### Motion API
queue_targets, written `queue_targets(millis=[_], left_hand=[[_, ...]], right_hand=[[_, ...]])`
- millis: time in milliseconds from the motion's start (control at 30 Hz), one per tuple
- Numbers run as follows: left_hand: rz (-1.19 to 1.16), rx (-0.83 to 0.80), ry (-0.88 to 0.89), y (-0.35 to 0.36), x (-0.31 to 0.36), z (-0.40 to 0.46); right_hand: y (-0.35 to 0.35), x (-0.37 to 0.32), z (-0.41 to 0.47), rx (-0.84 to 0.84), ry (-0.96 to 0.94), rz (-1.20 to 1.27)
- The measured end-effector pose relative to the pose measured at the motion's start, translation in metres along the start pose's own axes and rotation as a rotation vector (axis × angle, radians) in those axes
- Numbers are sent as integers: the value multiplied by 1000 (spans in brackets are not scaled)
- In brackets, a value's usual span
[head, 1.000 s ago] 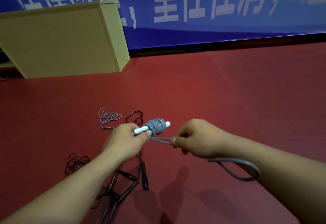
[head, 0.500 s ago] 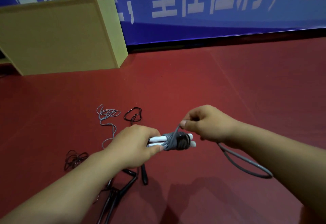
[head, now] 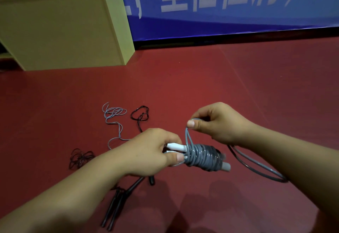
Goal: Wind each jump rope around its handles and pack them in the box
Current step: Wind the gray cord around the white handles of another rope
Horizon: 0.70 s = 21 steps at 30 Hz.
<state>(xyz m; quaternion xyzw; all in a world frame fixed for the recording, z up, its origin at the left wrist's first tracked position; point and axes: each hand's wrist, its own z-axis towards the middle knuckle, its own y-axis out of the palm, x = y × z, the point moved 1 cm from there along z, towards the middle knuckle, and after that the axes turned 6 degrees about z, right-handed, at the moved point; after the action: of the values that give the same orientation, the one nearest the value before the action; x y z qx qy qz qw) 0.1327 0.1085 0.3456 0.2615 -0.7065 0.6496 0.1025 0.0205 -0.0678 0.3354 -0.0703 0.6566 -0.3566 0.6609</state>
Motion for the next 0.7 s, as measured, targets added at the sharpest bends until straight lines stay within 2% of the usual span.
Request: queue_targets(millis=[100, 200, 400, 500, 600, 700], left_hand=[[-227, -76, 42, -4, 0, -4], [-408, -111, 76, -8, 1, -8], [-772, -56, 83, -14, 6, -12], [-1023, 58, 6, -14, 4, -10], [-1224, 148, -64, -16, 4, -6], [-1351, 248, -163, -18, 5, -1]], right_hand=[[-4, 2, 2, 12, 66, 29], [-8, 2, -1, -46, 158, 140], [-6, -3, -3, -142, 202, 248], [-3, -12, -9, -160, 201, 85], [8, -17, -9, -22, 86, 49], [18, -23, -8, -99, 20, -202]])
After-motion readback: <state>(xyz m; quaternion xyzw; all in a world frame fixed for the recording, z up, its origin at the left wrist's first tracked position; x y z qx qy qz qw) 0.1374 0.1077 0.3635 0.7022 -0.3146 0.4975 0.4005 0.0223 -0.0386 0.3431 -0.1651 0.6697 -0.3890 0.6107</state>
